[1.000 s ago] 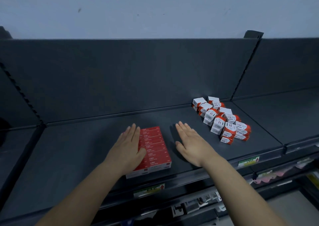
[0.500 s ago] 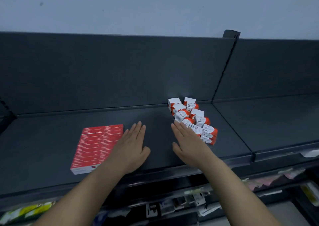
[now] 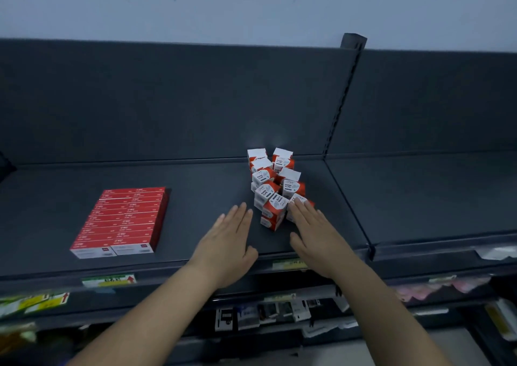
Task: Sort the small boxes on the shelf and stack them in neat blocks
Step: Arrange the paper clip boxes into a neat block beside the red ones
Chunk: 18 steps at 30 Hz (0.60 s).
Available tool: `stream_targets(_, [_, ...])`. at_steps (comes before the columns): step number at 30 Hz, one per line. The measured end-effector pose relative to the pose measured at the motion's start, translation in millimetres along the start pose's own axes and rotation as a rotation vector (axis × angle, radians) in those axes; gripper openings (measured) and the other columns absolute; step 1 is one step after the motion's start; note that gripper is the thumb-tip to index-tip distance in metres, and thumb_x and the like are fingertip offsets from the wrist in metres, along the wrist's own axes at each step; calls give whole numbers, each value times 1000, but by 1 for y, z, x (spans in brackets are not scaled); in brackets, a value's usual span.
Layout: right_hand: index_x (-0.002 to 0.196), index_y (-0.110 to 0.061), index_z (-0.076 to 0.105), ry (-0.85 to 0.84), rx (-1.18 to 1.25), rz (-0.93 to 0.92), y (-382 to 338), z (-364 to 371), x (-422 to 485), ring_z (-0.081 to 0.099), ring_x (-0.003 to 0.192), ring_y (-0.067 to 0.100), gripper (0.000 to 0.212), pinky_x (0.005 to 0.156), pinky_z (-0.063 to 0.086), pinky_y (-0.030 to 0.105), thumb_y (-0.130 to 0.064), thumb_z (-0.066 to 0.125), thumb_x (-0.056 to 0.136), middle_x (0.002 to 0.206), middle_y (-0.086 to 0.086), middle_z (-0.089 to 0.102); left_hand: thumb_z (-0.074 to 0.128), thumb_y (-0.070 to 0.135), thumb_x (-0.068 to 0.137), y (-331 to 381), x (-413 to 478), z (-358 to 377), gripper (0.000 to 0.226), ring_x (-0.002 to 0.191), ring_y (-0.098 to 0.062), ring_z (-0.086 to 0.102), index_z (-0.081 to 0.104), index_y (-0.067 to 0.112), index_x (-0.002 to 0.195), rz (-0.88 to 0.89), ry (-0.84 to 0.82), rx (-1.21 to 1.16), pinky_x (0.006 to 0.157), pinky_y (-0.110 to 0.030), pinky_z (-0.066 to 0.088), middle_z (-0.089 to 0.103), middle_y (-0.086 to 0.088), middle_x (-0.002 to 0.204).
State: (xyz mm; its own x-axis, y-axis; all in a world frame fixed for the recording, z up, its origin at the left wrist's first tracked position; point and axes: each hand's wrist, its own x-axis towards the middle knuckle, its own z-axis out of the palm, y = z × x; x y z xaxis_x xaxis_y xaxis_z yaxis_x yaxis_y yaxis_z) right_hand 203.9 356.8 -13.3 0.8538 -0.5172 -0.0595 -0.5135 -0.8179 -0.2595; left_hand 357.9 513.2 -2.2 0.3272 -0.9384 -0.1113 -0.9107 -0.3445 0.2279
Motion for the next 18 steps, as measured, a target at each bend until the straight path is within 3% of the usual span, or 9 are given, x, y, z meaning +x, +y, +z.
stream_targets(8, [156,-20,-7,14,63,76,11,2,-8,-14,149,7,65,120,-6,26,-35,27,103,163,-7,-13,24,35,103,5,25,12,64,149,-12,-12,-7,14,155,142,64,17,119,-28,-9,-12,-1,163])
stream_targets(11, [156,-21,-7,29,46,100,16,2,-8,-14,149,7,66,119,-7,25,-40,28,104,163,-7,-13,10,49,98,4,41,20,68,149,-11,-12,-8,16,155,183,99,22,117,-26,-11,-13,0,162])
stream_targets(14, [157,-21,-5,59,46,111,19,4,-3,-13,149,8,69,119,-6,25,-49,29,103,163,-7,-12,-7,64,81,3,56,27,88,149,-12,-13,-7,17,155,198,146,32,117,-28,-11,-15,1,162])
stream_targets(18, [157,-21,1,104,58,100,17,11,10,-7,151,13,78,118,1,25,-46,47,99,164,-6,-6,27,62,95,7,73,32,81,148,-14,-16,-8,19,154,169,207,-27,117,-31,-11,-19,3,159])
